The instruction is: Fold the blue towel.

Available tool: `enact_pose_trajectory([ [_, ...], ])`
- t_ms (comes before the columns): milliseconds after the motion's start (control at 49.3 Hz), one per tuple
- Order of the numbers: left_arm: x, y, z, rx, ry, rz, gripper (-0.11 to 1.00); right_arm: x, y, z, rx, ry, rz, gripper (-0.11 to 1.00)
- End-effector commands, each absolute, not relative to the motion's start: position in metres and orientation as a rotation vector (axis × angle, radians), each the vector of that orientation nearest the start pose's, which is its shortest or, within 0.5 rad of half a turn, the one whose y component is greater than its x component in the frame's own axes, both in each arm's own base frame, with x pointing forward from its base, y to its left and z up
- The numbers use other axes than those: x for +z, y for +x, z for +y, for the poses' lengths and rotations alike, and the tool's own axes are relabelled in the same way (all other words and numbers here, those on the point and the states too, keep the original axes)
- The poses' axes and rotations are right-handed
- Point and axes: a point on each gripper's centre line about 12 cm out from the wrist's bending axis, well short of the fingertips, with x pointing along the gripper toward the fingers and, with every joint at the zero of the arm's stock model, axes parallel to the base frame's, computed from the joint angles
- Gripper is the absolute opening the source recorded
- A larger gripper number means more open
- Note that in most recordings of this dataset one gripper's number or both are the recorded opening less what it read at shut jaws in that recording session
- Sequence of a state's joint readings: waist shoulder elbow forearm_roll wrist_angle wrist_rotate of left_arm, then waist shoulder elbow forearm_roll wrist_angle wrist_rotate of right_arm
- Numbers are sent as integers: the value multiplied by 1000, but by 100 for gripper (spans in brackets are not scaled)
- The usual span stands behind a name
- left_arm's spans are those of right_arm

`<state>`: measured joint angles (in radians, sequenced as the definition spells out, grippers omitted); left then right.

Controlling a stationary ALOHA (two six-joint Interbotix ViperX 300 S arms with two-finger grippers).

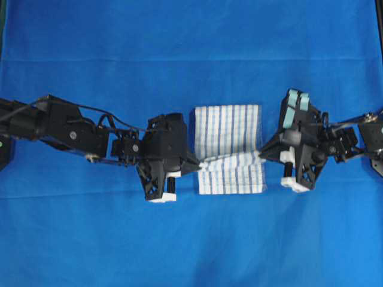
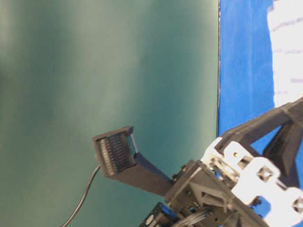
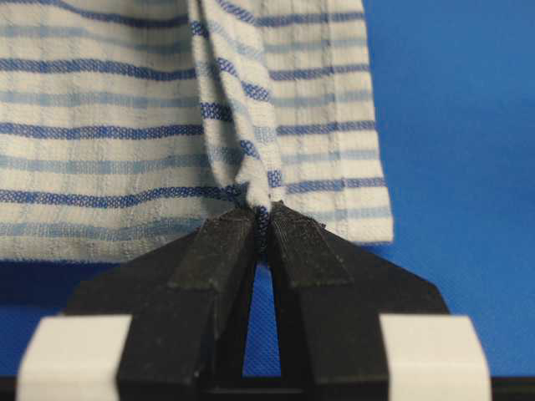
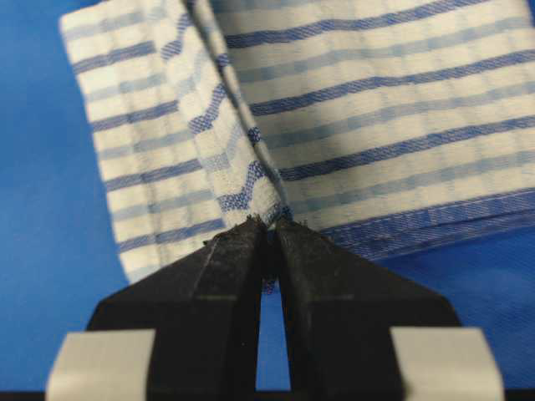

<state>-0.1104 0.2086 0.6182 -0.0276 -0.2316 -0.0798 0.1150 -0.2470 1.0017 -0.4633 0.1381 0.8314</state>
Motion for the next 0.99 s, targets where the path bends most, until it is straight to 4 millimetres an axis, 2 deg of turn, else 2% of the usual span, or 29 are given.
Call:
enact_pose_trajectory([
  [0, 130, 424, -53, -87, -66, 569, 3, 141, 282, 28, -105, 271, 859, 7],
  [568, 130, 427, -54, -87, -66, 563, 3, 139, 290, 33, -107, 250, 893, 7],
  [629, 130, 427, -54, -88, -65, 563, 9, 139, 290, 34, -105, 249, 893, 7],
  [730, 131, 427, -54, -88, -63, 564, 33, 140, 291, 35, -100, 248, 889, 8],
  [771, 132, 427, -54, -89, -62, 561, 43, 141, 292, 36, -99, 248, 886, 14],
  [852, 137, 427, -54, -92, -55, 552, 61, 143, 292, 36, -104, 245, 888, 39],
  [933, 146, 424, -54, -94, -50, 552, 64, 147, 292, 35, -121, 236, 898, 62],
  [973, 152, 422, -53, -94, -47, 550, 64, 150, 291, 33, -133, 229, 904, 68],
])
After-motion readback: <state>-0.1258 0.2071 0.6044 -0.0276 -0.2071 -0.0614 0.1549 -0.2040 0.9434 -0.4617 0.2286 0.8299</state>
